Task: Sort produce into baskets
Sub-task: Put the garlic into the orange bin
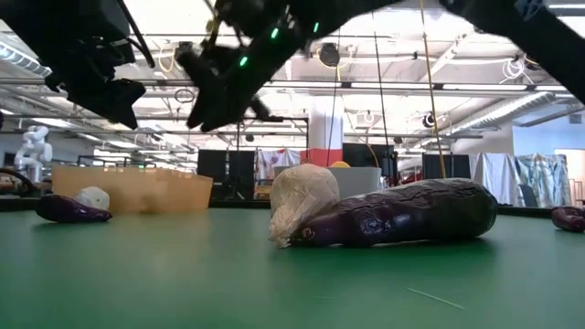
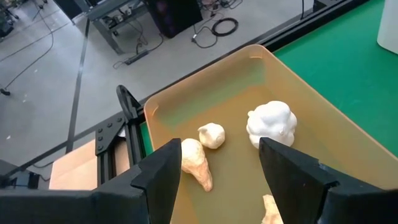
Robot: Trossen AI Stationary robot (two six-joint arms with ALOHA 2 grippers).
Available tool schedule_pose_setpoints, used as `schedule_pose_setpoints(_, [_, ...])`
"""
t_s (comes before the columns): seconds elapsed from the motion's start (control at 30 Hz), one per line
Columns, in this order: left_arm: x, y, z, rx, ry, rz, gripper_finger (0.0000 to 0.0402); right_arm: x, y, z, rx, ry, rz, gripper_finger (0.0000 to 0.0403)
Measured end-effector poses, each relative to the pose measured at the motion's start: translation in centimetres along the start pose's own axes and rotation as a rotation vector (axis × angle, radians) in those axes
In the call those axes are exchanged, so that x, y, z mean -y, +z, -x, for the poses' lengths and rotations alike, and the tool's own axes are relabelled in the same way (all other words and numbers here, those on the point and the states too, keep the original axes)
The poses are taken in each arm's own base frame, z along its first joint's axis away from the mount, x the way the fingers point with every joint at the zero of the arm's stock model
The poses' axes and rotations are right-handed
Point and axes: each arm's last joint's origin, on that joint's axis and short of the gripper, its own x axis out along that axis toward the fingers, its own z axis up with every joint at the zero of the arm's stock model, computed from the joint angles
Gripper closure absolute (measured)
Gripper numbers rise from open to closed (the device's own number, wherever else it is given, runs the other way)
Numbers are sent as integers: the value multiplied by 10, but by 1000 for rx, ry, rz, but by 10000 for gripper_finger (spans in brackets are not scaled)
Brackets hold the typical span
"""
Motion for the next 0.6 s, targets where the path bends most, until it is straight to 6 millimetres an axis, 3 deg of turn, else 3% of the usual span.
schedule_pose_setpoints(0.23, [3, 1, 0, -9, -34, -23, 178, -44, -17, 62, -312, 140, 96, 271])
schedule_pose_setpoints(0.6, [9, 4, 0, -13, -92, -9, 178, -155, -80, 114, -521, 266, 317, 270])
